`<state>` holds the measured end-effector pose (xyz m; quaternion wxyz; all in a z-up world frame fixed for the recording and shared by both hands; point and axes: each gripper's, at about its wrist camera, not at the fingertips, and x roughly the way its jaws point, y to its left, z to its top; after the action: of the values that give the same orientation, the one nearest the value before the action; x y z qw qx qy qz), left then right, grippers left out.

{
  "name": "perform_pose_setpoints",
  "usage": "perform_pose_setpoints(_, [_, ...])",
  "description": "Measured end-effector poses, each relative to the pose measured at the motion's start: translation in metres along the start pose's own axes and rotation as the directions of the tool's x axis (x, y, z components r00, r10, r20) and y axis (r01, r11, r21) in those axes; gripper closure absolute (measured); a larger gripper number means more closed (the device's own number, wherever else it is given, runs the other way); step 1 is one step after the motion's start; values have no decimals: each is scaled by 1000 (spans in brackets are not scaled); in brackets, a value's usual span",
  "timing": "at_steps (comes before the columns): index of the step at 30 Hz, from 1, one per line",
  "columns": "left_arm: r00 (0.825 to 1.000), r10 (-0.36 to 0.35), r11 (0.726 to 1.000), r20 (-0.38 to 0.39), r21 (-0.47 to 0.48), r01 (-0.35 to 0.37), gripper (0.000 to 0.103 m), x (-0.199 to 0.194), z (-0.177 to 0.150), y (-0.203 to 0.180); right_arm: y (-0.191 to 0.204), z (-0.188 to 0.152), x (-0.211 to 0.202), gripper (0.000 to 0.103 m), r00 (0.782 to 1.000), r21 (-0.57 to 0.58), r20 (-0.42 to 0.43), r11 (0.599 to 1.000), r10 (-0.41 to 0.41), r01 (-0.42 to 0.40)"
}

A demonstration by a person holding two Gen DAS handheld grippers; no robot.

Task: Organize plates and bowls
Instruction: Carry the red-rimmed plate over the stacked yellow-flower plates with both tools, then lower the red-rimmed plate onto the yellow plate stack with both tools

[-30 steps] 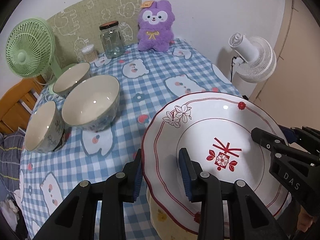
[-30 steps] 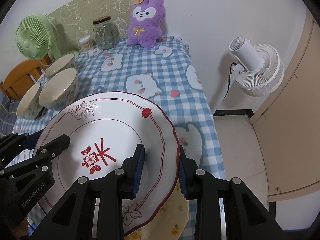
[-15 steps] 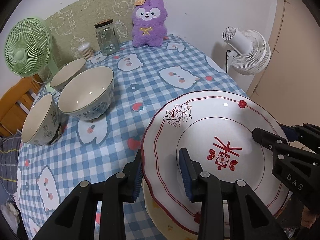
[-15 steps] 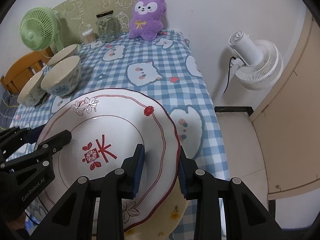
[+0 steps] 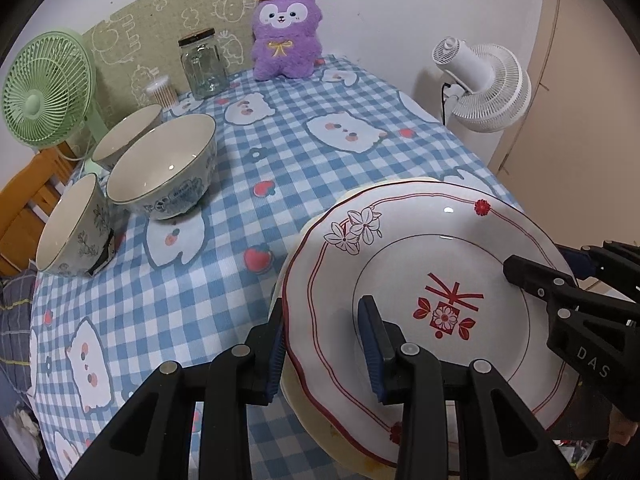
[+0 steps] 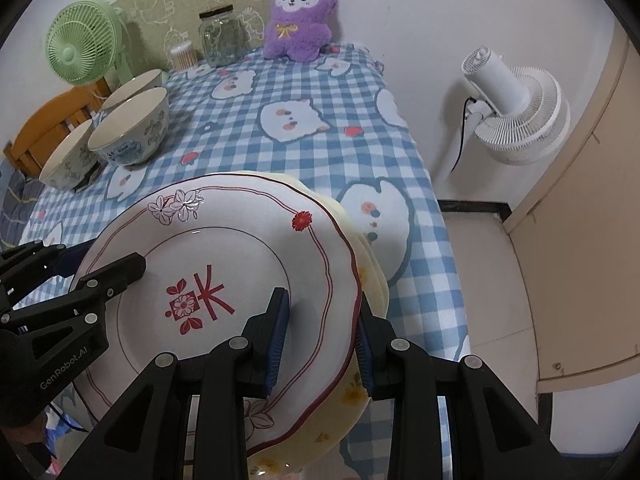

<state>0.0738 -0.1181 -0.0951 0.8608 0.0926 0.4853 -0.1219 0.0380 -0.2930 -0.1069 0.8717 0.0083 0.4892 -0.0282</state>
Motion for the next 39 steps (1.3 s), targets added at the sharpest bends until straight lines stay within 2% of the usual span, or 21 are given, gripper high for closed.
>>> perform_pose_setpoints(32, [996, 38, 994, 84, 94, -46, 65, -4, -18, -30, -8, -26, -14, 69, 998, 39, 22, 998, -59, 58])
perform_pose_setpoints(39, [986, 106, 973, 125, 190, -129, 59, 4, -22, -48, -3, -27, -11, 70, 995, 11, 39, 996, -94, 94])
